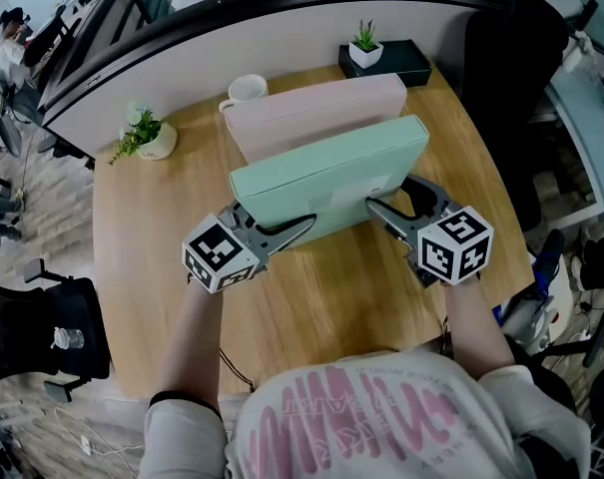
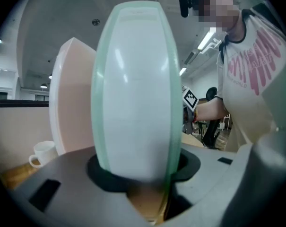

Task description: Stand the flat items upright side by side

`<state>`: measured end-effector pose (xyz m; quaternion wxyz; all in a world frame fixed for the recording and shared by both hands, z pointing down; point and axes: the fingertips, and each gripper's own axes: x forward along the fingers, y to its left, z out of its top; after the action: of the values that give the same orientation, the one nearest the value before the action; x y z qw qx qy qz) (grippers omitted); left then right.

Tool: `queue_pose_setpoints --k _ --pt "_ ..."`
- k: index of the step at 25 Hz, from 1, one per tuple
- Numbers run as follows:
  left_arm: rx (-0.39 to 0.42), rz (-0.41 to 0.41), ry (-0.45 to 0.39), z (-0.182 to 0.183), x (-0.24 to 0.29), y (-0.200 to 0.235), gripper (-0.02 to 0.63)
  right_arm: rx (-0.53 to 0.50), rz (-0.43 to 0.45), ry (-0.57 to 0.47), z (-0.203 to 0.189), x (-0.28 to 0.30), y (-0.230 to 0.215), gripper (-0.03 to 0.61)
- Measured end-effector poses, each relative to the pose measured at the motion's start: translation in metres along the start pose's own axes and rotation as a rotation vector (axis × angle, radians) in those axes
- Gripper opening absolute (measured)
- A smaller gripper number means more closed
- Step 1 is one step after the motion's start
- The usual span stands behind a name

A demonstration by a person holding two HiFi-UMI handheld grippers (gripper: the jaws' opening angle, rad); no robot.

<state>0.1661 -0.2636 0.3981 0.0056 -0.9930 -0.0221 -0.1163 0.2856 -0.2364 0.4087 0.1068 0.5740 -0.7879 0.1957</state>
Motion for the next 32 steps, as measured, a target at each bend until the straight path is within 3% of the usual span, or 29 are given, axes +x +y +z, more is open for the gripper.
queue_pose_setpoints --k 6,9,23,28,32 --pt "0.122 0.042 0.178 -0.018 -0.002 0.004 0.248 -0.007 -0.01 0.006 -0.001 0.007 -0.001 0.312" --pt "0.113 0.126 0.227 -0.024 -0.007 0.014 0.282 -0.008 -0.003 0.023 -0.005 0.01 0.001 0.311" --pt "-0.064 0.459 0.177 -0.036 -0.036 0.032 0.341 -0.025 0.04 0.047 -0.008 0.019 0.013 0.311" --pt "-0.09 0.467 0.161 -0.041 -0.043 0.03 0.33 -0.035 0.056 0.05 -0.008 0.022 0.02 0.313" --pt "-0.064 0.474 0.196 -0.045 -0.048 0.028 0.325 -0.039 0.063 0.054 -0.009 0.022 0.022 0.313"
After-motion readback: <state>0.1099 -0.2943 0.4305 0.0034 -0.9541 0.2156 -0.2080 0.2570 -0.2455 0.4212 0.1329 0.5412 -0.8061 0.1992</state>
